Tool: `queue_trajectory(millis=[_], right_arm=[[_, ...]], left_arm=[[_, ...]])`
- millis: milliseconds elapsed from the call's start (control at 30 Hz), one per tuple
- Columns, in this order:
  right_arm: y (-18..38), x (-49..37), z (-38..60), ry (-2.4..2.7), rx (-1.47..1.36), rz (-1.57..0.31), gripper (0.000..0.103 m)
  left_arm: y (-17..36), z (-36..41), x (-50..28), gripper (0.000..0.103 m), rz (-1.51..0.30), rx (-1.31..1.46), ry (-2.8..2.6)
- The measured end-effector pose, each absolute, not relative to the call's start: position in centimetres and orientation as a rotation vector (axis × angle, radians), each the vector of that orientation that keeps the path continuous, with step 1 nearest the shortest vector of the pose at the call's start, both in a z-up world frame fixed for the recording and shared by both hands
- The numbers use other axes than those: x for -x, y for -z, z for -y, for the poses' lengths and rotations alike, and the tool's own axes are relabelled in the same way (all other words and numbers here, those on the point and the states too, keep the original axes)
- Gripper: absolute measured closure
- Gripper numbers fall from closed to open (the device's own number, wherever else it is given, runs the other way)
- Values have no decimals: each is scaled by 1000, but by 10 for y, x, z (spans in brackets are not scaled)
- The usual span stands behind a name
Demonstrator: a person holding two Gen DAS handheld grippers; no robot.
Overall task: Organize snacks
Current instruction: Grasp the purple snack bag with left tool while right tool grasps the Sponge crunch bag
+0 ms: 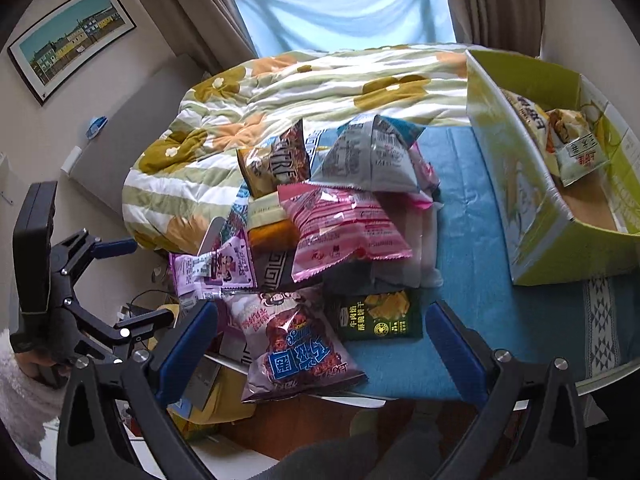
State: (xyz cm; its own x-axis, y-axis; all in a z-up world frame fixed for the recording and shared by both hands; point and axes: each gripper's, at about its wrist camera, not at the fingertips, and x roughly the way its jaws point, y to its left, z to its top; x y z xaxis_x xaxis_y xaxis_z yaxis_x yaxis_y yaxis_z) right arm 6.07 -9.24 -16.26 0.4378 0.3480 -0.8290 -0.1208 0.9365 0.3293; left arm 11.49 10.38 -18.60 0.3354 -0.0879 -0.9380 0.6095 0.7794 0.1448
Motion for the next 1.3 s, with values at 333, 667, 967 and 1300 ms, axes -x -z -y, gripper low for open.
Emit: queue_trajectory(millis=[333, 667, 967, 1300], right_arm=[[226, -77, 63, -399, -190, -1234, 0], [253, -85, 51, -460, -175, -1308, 0], [259, -93, 48, -500, -201, -1335, 0], [269, -99, 39, -566, -220, -1367, 13]], left_arm=[[246, -90, -143, 1, -1294, -657, 583], [269, -87, -141, 5, -1329, -677, 589], [256, -101, -142, 28, -1336, -590, 539], [243, -98, -126, 29, -1302, -620, 461]])
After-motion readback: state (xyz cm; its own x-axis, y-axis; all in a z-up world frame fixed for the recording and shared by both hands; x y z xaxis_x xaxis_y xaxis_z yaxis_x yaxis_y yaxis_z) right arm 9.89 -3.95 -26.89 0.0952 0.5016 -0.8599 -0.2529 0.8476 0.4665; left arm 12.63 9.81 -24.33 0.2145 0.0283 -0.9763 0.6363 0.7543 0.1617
